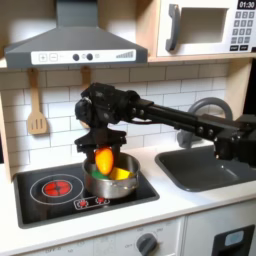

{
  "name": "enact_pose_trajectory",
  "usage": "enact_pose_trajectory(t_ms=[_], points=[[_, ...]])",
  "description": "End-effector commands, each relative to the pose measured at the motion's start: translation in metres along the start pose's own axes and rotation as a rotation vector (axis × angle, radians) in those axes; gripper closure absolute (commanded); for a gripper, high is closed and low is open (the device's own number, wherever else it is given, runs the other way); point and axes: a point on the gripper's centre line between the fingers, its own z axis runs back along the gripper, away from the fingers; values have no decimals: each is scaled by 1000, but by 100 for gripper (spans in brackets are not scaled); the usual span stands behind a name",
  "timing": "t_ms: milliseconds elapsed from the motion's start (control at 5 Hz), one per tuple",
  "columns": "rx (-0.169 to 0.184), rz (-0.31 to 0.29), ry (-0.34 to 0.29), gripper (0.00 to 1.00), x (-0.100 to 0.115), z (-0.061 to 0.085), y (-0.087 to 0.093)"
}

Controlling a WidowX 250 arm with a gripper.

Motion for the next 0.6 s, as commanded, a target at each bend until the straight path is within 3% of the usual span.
enact_pose_trajectory(t_ms=[0, 400], points=[[-6, -5, 25, 0, -5, -6, -2], [3, 2, -5, 0, -6, 10, 4]])
